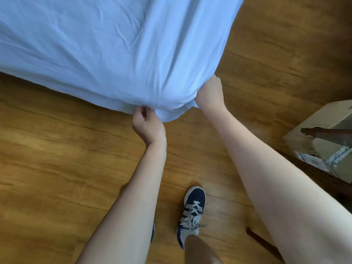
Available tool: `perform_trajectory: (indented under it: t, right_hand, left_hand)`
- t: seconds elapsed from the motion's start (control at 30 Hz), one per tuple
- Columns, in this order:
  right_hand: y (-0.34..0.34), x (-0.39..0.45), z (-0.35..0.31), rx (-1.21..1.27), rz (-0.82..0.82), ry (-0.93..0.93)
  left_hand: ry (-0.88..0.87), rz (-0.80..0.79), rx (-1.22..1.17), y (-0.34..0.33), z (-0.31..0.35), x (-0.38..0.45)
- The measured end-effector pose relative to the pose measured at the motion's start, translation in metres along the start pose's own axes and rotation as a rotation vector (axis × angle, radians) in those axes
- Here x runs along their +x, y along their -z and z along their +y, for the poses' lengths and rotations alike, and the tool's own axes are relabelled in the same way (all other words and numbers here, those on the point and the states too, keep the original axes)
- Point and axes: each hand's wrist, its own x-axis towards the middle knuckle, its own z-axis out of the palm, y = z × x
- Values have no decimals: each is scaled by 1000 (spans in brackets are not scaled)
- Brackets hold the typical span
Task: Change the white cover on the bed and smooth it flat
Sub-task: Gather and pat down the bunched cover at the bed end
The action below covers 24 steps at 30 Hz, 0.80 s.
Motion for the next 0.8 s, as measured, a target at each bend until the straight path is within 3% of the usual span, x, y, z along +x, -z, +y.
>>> perform_trajectory:
  t: [0.1, 0.27, 0.47, 0.57, 0.8]
  right_hand:
    - [-8, 8, -5, 189, -16, -16]
    - [-5, -12, -8, 288, -14, -62]
    - [6, -40, 6, 538, -70, -108]
    - [5, -45, 0, 637, -44, -126]
    - [9, -58, -8, 1192, -80, -280]
  left_hand:
    - [0, -6, 3, -4, 0, -2]
    - [234, -121, -133, 7, 21, -20]
    - [348, -157, -207, 20, 31, -35]
    - [332, -91, -151, 23, 39, -34]
    - [272, -83, -47, 42, 50, -46]
